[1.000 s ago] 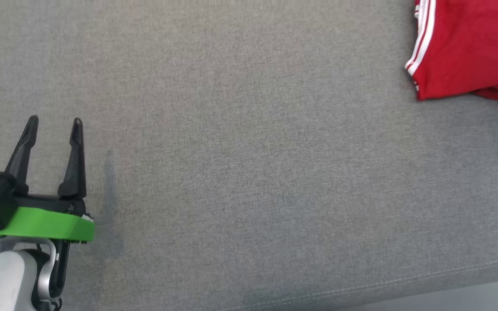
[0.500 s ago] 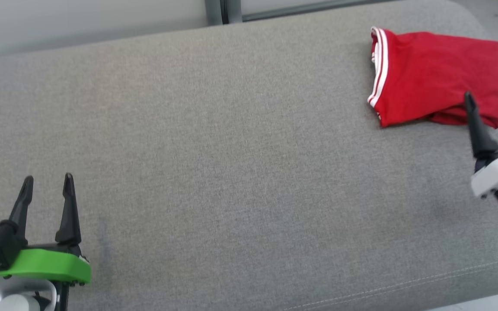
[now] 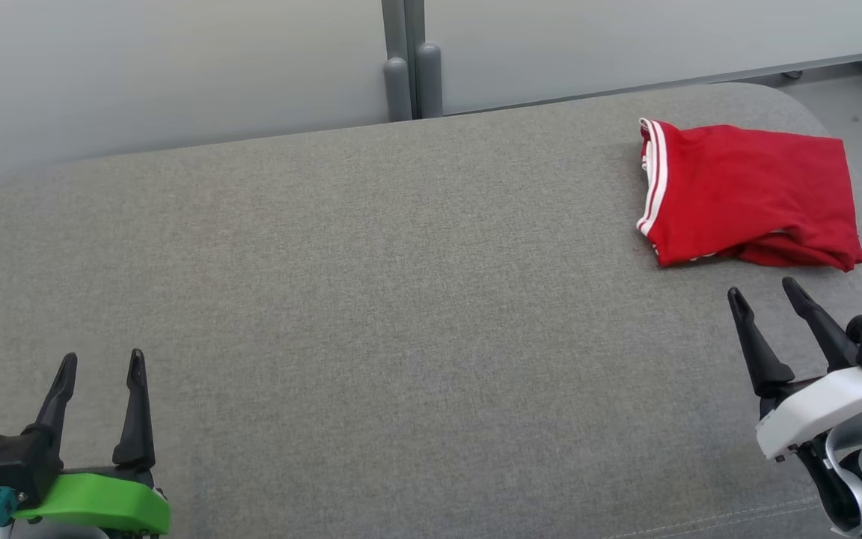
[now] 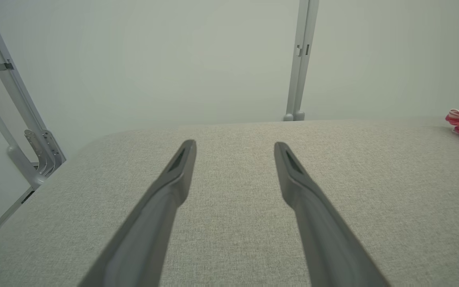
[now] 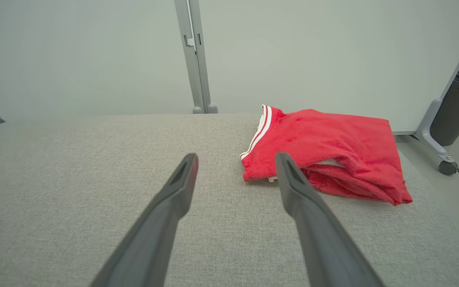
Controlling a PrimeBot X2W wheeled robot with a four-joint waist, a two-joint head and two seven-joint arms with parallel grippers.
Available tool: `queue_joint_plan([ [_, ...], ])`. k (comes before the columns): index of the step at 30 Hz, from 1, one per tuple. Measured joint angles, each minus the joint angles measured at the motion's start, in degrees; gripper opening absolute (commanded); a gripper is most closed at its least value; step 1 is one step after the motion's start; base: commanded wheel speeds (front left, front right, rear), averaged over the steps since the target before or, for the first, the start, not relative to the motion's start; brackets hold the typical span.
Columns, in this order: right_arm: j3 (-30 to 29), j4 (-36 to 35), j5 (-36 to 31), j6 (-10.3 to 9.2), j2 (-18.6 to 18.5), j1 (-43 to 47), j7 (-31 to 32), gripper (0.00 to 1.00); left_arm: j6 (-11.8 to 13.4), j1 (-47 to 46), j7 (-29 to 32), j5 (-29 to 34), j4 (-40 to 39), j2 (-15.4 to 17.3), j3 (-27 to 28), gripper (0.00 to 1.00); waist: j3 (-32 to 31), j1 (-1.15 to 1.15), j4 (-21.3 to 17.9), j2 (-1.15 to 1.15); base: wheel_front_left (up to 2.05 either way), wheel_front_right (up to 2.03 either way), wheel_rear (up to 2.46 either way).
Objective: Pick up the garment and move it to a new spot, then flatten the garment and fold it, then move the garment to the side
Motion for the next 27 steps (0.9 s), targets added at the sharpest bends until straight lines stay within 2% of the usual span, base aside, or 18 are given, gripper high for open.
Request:
queue_joint_plan([
  [12,-1.5,-2.2,-5.2,-0.03,1.4,1.9,-0.1,1.0,0.0,0.9,0.0,0.5,-1.1,-0.6,0.3,1.0,-0.3,0.0,2.3,0.0,0.0,0.0,0.0],
  [27,-4.5,-2.4,-7.8,-0.03,4.1,2.8,-0.2,1.0,0.0,1.2,0.0,0.5,-1.0,-0.8,-0.4,1.0,-0.7,0.0,5.2,0.0,0.0,0.0,0.0],
])
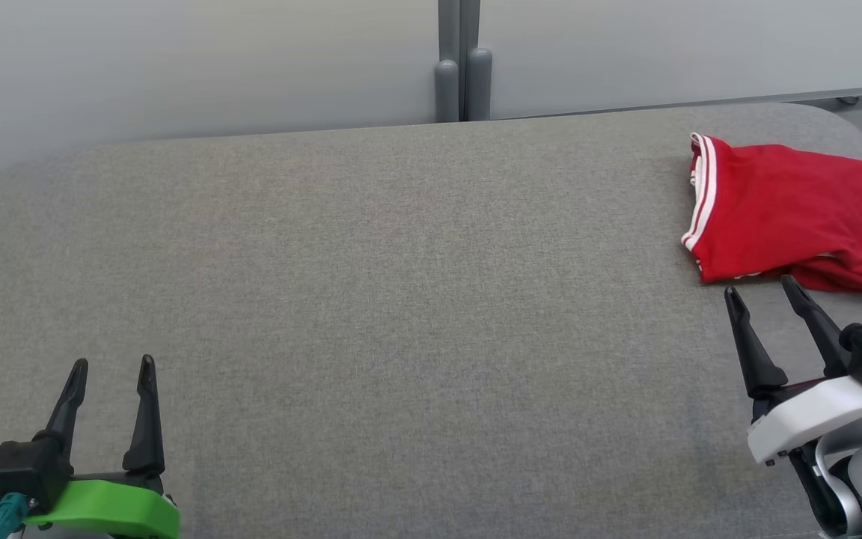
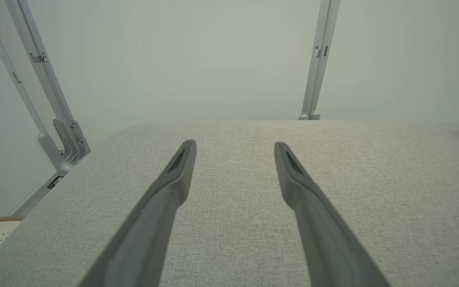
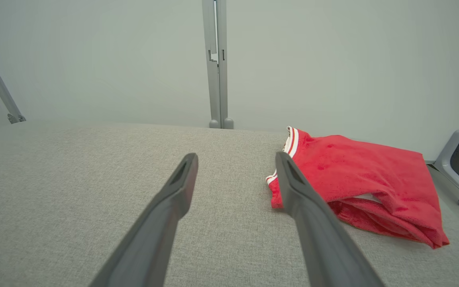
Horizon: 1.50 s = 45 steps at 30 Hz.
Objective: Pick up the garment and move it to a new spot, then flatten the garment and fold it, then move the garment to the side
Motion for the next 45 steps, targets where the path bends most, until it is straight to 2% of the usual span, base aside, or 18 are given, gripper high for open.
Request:
queue_joint_plan([
  [6,-0.5,0.0,-0.8,0.0,0.5,1.1,0.0,1.0,0.0,0.1,0.0,0.0,0.1,-0.1,0.1,1.0,-0.2,0.0,0.9,0.0,0.0,0.0,0.0],
  [7,-0.5,0.1,-0.8,0.0,0.6,1.1,0.0,0.0,0.0,0.2,0.0,0.0,0.2,-0.2,0.1,0.0,-0.3,0.0,1.2,0.0,0.0,0.0,0.0],
  [13,1.4,2.9,-0.7,0.09,4.5,3.3,0.2,0.0,0.0,1.0,0.1,0.0,3.9,-2.9,-1.5,0.0,-0.3,0.0,1.2,0.0,0.0,0.0,0.0],
  [17,1.1,3.0,0.5,0.25,5.4,3.9,0.3,0.0,-0.1,1.3,0.4,-1.3,4.0,-3.4,-1.5,0.0,-0.3,0.0,1.1,0.0,0.0,0.0,0.0],
  [45,-6.4,3.4,19.4,3.23,10.2,3.8,4.9,0.0,-3.6,1.1,5.3,-21.3,5.7,-5.7,1.5,0.0,-0.7,0.0,0.0,0.0,0.0,0.0,0.0],
])
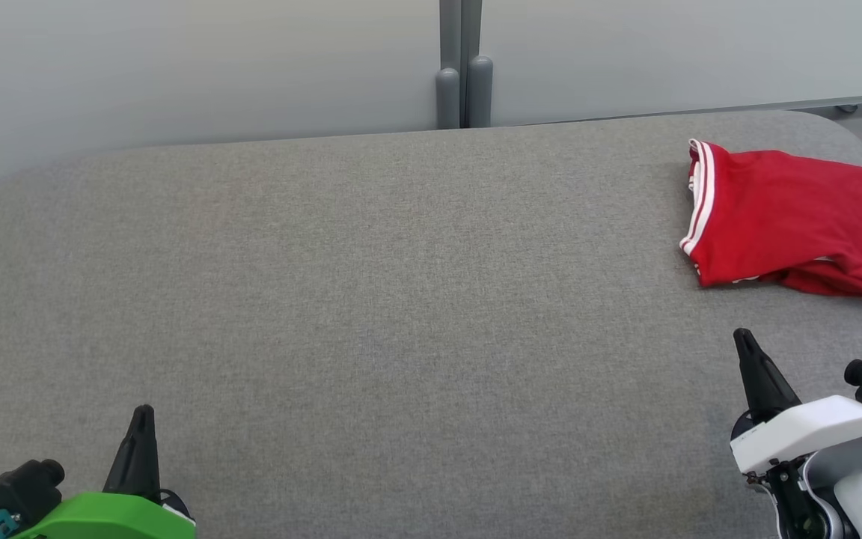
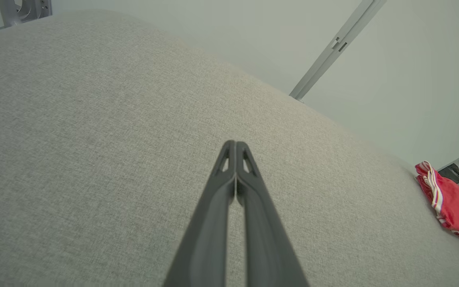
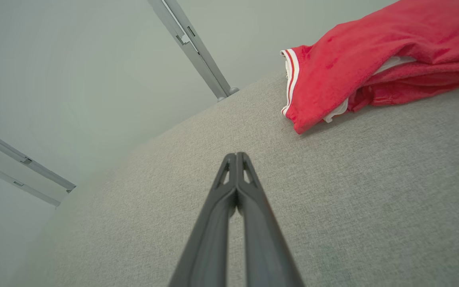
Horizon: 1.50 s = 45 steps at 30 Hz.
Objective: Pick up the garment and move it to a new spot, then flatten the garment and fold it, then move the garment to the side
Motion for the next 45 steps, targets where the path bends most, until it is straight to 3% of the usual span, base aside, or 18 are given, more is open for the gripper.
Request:
queue_joint_plan([
  [45,-12.2,4.4,29.4,6.45,7.7,-3.0,8.1,0.0,-5.9,-4.9,8.4,-30.3,5.2,-3.7,5.5,0.0,-0.8,0.0,-1.6,0.0,0.0,0.0,0.0],
])
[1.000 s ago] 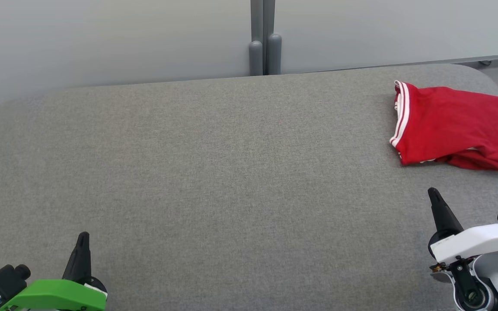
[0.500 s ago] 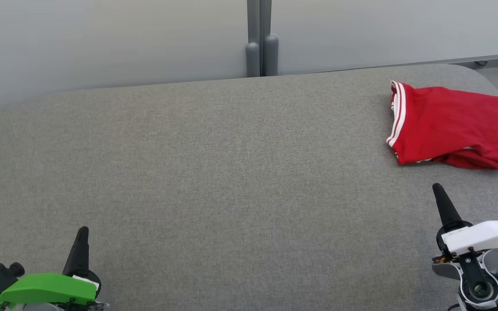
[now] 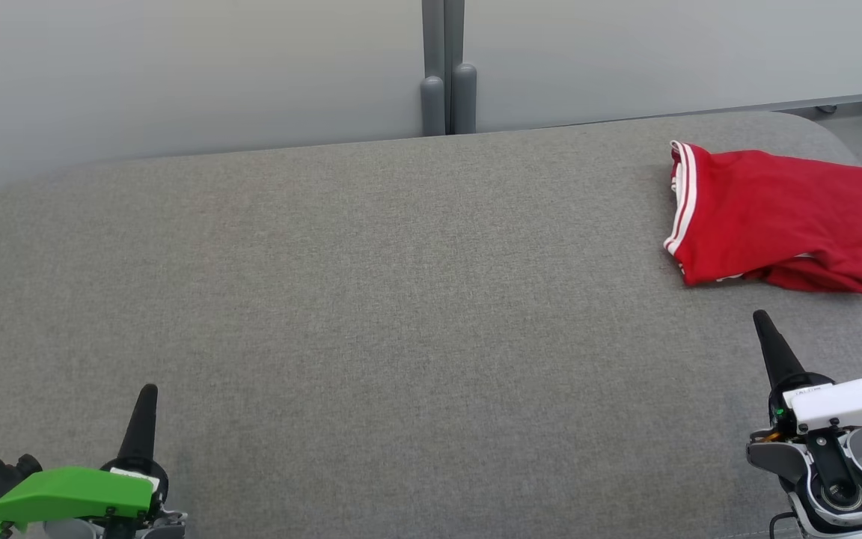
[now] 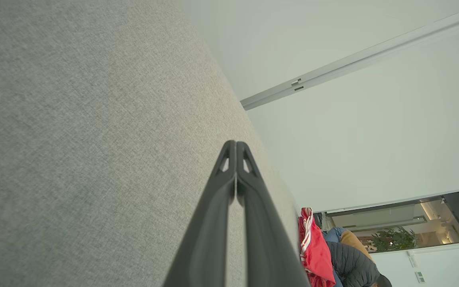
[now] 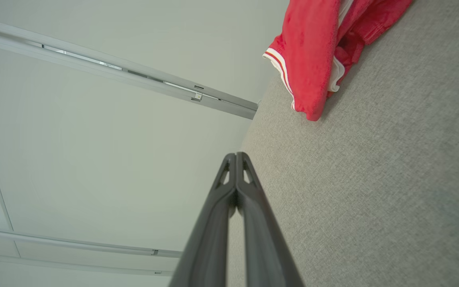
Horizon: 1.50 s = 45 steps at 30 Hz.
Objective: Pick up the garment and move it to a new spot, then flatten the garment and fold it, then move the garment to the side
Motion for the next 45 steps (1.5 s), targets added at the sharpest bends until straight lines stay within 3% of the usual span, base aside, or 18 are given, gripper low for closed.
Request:
queue_joint_plan([
  [26,-7.1,2.7,16.8,3.67,4.3,-1.7,4.3,0.0,-3.6,-3.6,4.5,-17.6,2.9,-2.0,3.4,0.0,-0.5,0.0,-0.9,0.0,0.0,0.0,0.0],
  [45,-7.3,3.2,17.2,4.03,4.6,-2.3,4.5,0.0,-3.7,-3.8,4.6,-17.9,3.6,-2.2,3.5,0.0,-0.5,0.0,-0.9,0.0,0.0,0.0,0.0],
])
